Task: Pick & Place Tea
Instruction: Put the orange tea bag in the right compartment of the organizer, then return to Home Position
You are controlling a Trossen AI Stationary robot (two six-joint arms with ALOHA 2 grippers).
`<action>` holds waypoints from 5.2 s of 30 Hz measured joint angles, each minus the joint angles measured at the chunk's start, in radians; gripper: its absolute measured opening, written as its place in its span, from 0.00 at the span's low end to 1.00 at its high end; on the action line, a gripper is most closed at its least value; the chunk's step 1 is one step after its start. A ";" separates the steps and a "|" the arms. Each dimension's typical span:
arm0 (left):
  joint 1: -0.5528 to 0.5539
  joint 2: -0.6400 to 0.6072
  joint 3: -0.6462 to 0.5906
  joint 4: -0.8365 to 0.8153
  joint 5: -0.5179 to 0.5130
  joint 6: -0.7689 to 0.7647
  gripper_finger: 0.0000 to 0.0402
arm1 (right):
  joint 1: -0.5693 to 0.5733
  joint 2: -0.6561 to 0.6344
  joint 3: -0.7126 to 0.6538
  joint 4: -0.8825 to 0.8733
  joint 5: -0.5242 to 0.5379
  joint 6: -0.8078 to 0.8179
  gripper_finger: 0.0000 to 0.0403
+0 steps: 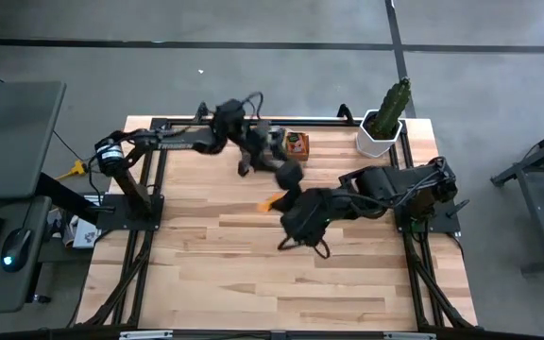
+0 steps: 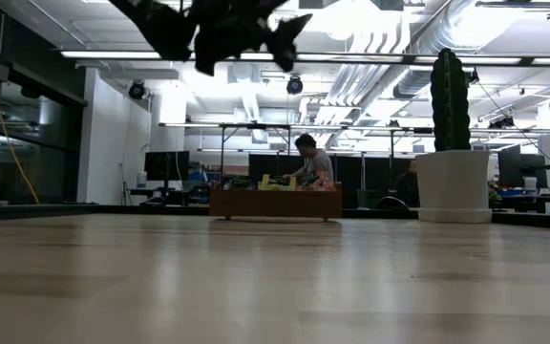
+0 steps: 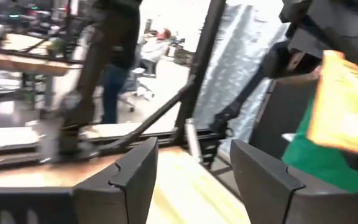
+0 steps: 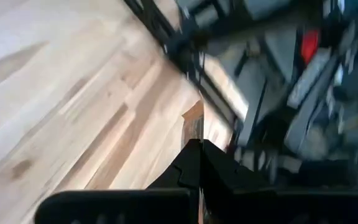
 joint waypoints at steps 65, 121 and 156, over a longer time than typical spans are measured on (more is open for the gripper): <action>0.442 -0.818 -0.669 0.156 -0.137 -0.023 0.48 | -0.899 0.054 -0.719 0.389 -0.520 0.325 0.00; 0.442 -1.507 -1.048 0.031 -0.263 -0.205 0.48 | -0.914 0.054 -0.719 0.353 -0.620 0.450 0.50; -0.009 -1.660 -1.137 -0.213 -0.649 0.087 0.48 | -0.454 -0.534 -1.077 0.943 -0.355 0.847 0.55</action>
